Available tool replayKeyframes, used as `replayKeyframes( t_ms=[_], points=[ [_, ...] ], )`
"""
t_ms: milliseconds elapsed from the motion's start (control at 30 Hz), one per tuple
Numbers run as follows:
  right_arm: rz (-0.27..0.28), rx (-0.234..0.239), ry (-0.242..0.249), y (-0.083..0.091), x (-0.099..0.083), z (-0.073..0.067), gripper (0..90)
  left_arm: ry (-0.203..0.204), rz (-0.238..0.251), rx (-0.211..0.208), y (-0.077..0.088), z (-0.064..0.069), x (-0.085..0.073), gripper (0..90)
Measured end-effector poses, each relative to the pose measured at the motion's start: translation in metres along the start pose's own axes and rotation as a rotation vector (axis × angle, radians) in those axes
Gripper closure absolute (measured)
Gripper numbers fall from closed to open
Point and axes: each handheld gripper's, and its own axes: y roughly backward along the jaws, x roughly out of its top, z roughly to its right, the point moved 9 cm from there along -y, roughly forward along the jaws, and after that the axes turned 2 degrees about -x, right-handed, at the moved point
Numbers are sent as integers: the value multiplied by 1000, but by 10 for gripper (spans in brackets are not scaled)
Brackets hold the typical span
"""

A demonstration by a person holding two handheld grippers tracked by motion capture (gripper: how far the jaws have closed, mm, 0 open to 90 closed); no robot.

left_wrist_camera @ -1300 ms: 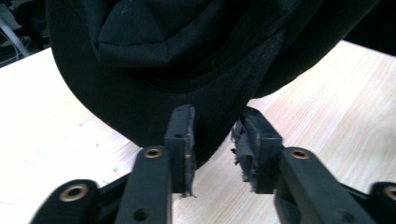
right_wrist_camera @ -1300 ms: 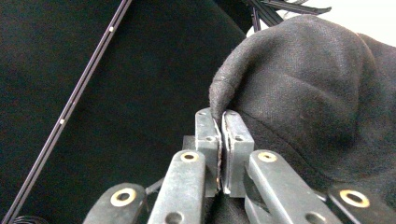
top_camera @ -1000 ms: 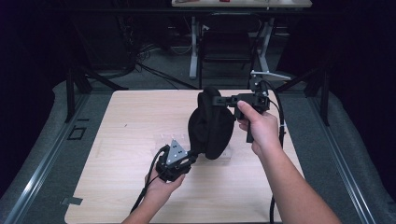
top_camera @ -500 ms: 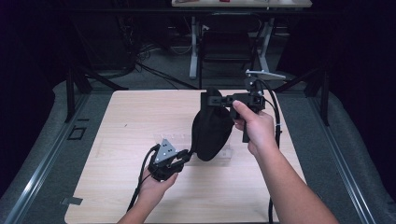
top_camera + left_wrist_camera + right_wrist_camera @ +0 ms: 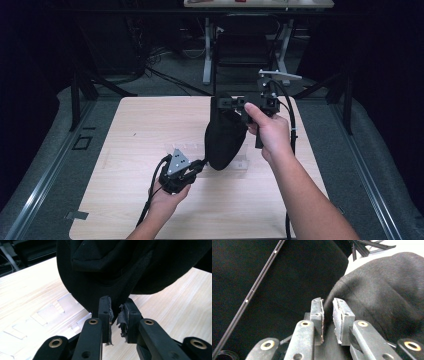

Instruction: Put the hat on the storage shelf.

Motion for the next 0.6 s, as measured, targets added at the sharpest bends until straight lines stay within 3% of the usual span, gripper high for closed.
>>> replayKeyframes(
  t_ms=[267,433,600],
  points=[
    [5,-15,30,8,1,-3,772,-26,-18,34,3,-4,-4,833],
    [10,-17,31,13,1,-1,769,-58,-31,62,4,-6,-10,844],
    [11,-19,30,15,1,0,764,-64,-42,70,4,-9,-15,845]
  ],
)
